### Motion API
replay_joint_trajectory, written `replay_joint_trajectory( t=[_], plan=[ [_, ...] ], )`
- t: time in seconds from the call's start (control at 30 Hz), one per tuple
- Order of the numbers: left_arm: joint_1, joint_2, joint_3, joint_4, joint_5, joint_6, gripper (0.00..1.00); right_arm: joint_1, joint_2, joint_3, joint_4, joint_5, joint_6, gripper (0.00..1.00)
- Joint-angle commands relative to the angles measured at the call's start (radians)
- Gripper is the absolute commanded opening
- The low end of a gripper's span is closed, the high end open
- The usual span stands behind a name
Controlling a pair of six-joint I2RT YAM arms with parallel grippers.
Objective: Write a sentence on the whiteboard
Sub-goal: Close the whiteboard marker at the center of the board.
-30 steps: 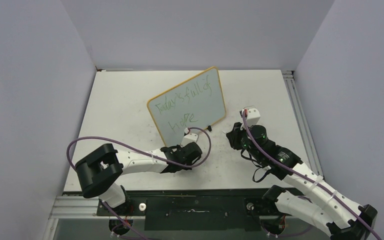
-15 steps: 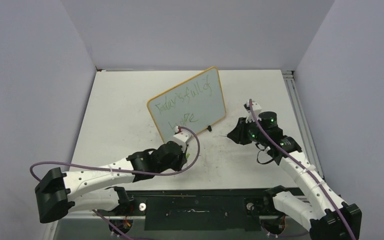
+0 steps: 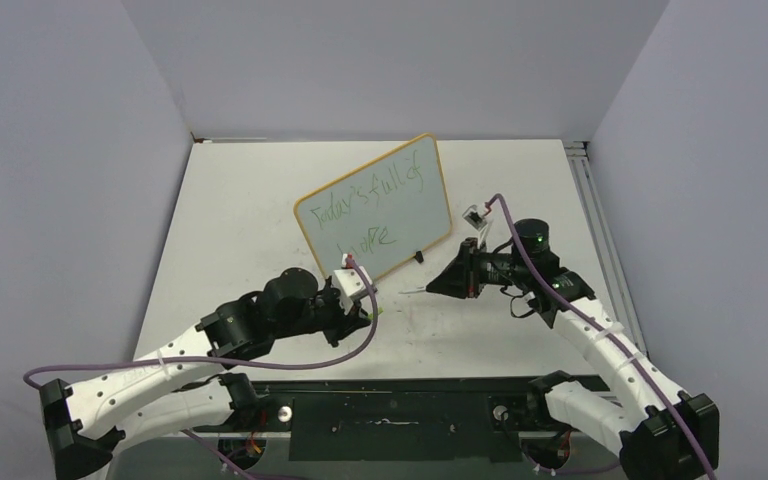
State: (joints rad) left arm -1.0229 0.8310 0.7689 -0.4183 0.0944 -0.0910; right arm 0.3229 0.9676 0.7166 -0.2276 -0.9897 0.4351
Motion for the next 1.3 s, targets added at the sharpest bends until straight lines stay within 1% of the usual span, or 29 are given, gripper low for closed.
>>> replay_joint_trajectory(
  t=[0.0,0.13,0.2,0.6,1.27],
  plan=[
    [0.010,0.015,-0.010,-0.017,0.141,0.085,0.00,0.124,0.029,0.020,0.083,-0.072,-0.001,0.09],
    [0.010,0.040,-0.005,-0.031,0.178,0.085,0.00,0.138,0.052,0.031,0.099,-0.101,-0.001,0.09],
    [0.010,0.045,-0.004,-0.041,0.180,0.116,0.00,0.138,0.057,0.038,0.089,-0.117,-0.012,0.09],
    [0.010,0.042,-0.006,-0.036,0.173,0.112,0.00,0.141,0.061,0.045,0.016,-0.178,-0.076,0.10],
    [0.010,0.049,-0.005,-0.023,0.180,0.102,0.00,0.206,0.077,0.034,0.064,-0.167,-0.056,0.10]
  ],
)
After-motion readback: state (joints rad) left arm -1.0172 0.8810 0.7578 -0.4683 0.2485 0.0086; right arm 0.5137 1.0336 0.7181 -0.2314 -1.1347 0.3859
